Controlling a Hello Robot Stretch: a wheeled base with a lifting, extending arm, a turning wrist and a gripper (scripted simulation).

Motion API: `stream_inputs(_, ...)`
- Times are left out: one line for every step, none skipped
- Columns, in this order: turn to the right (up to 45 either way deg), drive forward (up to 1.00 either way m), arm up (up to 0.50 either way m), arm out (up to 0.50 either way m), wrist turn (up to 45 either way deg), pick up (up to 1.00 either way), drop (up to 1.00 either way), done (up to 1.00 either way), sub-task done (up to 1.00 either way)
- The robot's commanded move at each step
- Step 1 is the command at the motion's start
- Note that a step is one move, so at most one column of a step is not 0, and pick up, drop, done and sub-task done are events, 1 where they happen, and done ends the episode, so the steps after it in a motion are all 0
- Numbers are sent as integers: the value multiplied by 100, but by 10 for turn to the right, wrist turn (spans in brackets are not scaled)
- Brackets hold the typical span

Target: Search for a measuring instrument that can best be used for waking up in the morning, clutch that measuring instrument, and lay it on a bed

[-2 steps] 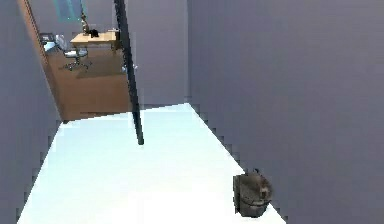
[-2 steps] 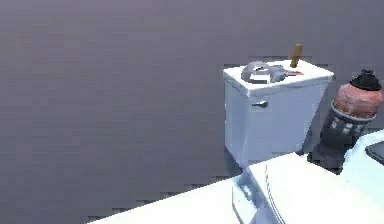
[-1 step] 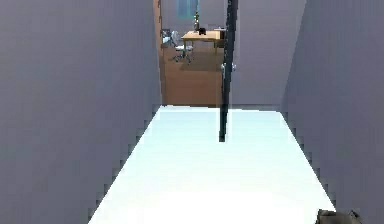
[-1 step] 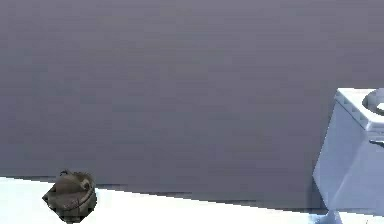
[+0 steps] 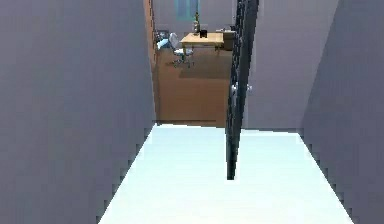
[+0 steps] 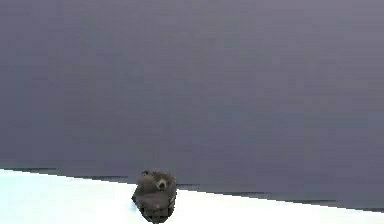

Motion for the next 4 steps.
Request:
stream_inputs(0,100,0,0,0,0,0,0,0)
stream_inputs(-60,0,0,0,0,0,0,0,0)
stream_inputs(0,40,0,0,0,0,0,0,0)
stream_inputs(120,0,0,0,0,0,0,0,0)
